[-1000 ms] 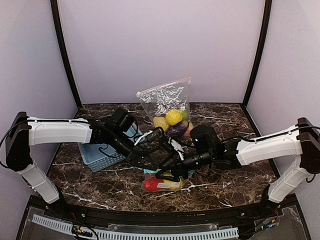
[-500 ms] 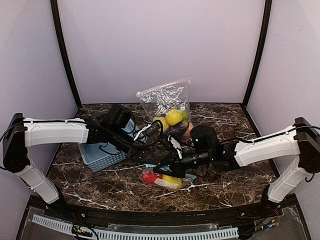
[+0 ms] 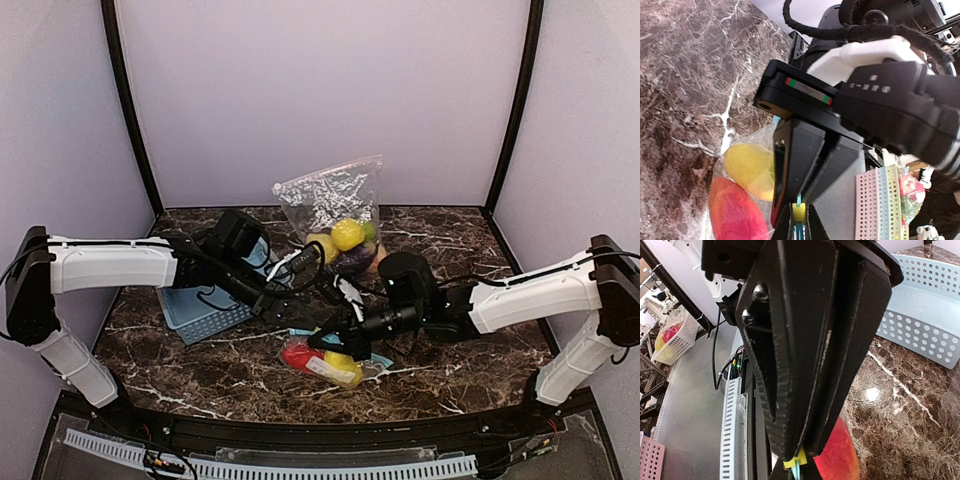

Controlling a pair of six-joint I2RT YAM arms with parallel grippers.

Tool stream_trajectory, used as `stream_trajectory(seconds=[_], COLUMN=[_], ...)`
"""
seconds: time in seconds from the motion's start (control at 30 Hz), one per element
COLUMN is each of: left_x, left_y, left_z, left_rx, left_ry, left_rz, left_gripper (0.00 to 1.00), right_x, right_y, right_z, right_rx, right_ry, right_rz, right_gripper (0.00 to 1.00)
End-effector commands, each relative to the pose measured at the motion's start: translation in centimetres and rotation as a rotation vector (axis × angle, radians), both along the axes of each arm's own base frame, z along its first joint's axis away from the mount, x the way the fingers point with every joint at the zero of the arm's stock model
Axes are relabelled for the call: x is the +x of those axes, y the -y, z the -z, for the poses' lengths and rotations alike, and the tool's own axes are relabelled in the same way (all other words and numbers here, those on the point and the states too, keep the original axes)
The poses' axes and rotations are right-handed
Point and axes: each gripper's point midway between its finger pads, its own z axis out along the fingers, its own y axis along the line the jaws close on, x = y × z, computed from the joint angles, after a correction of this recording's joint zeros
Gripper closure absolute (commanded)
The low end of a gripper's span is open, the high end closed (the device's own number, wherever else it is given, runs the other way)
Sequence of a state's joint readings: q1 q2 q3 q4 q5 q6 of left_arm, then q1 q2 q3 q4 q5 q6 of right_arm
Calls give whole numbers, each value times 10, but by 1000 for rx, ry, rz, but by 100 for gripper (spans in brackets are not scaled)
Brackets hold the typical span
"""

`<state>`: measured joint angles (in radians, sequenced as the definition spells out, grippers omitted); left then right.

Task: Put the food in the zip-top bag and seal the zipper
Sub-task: Zip the zipper of the food storage bag.

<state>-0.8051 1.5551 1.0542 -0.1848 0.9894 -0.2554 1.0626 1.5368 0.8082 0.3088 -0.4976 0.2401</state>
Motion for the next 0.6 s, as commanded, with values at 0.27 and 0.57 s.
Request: stream_trajectory(seconds=[0.27, 0.57], left_x=[-24, -16], left_y=[-35, -46], left_z=[0, 10], left_rx=[75, 176], left_ry=[47, 139], left_rz=[115, 138], left_gripper=[99, 99], right_x=[-1, -3], right_y=[21, 29], right_z=[14, 18], right_rx=[-76, -110], right_ry=[-27, -33], right_rz=[6, -1], right_gripper=[100, 100])
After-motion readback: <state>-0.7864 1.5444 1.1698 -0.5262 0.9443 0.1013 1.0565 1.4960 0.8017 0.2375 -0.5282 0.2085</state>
